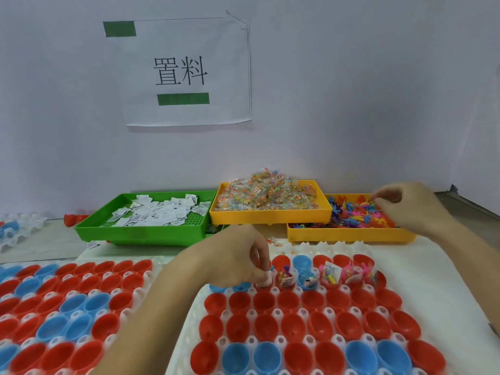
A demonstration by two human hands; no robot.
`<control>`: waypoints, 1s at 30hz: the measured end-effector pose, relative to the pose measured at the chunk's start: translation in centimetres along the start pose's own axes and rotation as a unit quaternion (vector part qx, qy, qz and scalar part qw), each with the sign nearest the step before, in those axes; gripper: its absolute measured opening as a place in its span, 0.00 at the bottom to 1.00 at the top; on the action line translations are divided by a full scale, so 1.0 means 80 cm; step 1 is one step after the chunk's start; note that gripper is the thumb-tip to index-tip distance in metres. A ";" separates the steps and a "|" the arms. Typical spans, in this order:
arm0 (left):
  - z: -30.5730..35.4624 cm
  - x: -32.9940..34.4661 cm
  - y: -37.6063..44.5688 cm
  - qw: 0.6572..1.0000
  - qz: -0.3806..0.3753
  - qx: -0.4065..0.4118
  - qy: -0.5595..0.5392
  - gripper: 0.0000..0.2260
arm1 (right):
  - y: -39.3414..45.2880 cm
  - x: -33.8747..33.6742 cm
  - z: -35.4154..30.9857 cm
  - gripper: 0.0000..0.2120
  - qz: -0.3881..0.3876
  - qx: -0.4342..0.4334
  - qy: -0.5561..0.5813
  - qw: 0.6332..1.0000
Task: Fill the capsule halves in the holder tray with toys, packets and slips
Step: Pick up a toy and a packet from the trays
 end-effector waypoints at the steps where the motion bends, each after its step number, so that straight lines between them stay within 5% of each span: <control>1: -0.001 0.001 0.001 1.000 0.002 0.000 0.000 0.03 | 0.000 0.009 0.006 0.06 -0.011 0.008 -0.006 1.000; 17: -0.006 -0.021 -0.017 0.999 0.041 0.015 -0.006 0.16 | -0.009 0.064 -0.017 0.17 -0.119 -0.011 -0.076 0.990; 30: -0.005 -0.039 -0.024 0.994 0.102 0.042 -0.025 0.14 | -0.003 0.053 -0.014 0.09 0.003 -0.030 -0.016 0.999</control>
Point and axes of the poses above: each hand's wrist, its own y-axis towards the middle knuckle, its own x-axis out of the palm, z = x × y, the point moved 5 cm from there along y, towards the middle knuckle, and after that the axes turned 9 degrees about -z, right-handed, at the moved point
